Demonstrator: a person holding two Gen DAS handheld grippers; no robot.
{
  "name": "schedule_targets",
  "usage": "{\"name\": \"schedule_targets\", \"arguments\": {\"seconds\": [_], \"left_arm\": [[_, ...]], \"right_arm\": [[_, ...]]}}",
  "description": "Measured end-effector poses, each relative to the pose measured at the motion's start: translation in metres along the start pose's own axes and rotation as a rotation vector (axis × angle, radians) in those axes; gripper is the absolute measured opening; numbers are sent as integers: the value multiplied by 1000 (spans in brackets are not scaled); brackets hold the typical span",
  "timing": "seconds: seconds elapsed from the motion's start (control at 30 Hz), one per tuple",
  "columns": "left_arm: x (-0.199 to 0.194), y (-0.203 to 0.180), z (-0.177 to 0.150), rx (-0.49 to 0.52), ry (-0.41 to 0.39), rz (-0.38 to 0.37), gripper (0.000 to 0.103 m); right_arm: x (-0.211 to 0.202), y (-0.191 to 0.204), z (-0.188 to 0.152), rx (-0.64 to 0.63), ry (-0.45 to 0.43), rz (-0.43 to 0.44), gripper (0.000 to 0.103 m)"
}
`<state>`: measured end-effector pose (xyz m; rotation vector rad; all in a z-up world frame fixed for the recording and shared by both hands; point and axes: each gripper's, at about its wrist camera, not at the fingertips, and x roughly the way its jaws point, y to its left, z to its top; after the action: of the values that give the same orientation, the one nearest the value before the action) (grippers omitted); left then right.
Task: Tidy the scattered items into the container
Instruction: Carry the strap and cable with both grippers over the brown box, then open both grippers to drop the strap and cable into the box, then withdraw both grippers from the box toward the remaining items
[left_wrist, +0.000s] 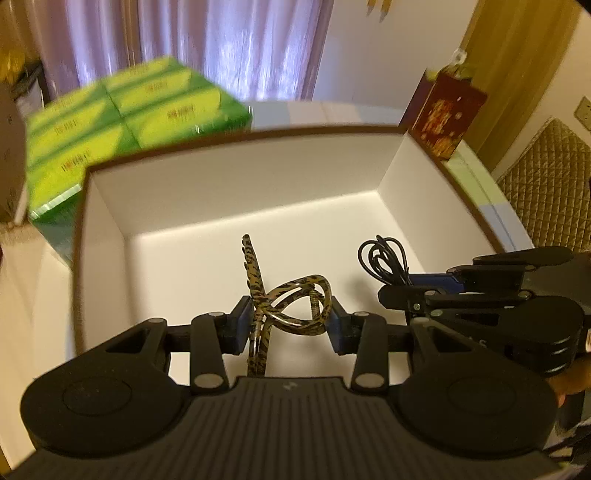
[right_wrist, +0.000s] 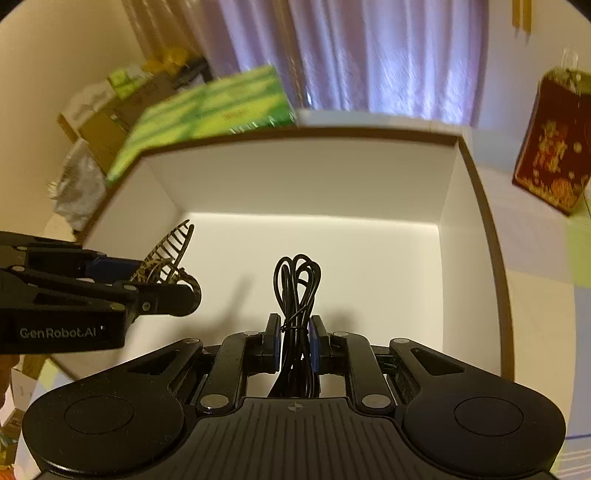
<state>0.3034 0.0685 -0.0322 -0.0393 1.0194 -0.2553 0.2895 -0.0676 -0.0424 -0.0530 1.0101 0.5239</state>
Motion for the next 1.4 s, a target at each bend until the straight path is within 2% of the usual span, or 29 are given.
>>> {"name": "schedule_targets", "arguments": {"seconds": [0.2, 0.43, 0.53, 0.67, 0.7, 0.73, 0.77, 0.83, 0.93, 1.07, 1.4], "left_arm": [[28, 7, 3, -66, 89, -14, 34], [31, 17, 2, -101, 107, -3, 36], [25, 19, 0, -102, 100, 7, 40], [17, 18, 1, -98, 82, 38, 54], [14, 17, 1, -94, 76, 48, 54], [12, 17, 1, -91, 69, 55, 55], [8, 17, 1, -92, 60, 62, 59], [2, 17, 1, -98, 44, 71, 67], [-10, 15, 0, -96, 12, 82, 74], [-26, 8, -3, -89, -24, 103, 81], [-61, -13, -27, -59, -72, 171, 87]], "right_arm": [[14, -3, 3, 13, 52, -21, 18], [19, -3, 8, 6, 82, -27, 18], [19, -1, 9, -17, 91, -31, 18], [16, 0, 10, -38, 104, -28, 19], [15, 1, 9, -43, 98, -27, 39], [11, 1, 8, -49, 82, -33, 90], [7, 3, 6, -64, 48, -54, 103], [-2, 8, 2, -113, -8, -47, 103], [-11, 10, -2, -114, -16, -23, 103], [-25, 12, -10, -114, -31, -36, 103], [-68, 24, -31, -104, -113, -82, 103]]}}
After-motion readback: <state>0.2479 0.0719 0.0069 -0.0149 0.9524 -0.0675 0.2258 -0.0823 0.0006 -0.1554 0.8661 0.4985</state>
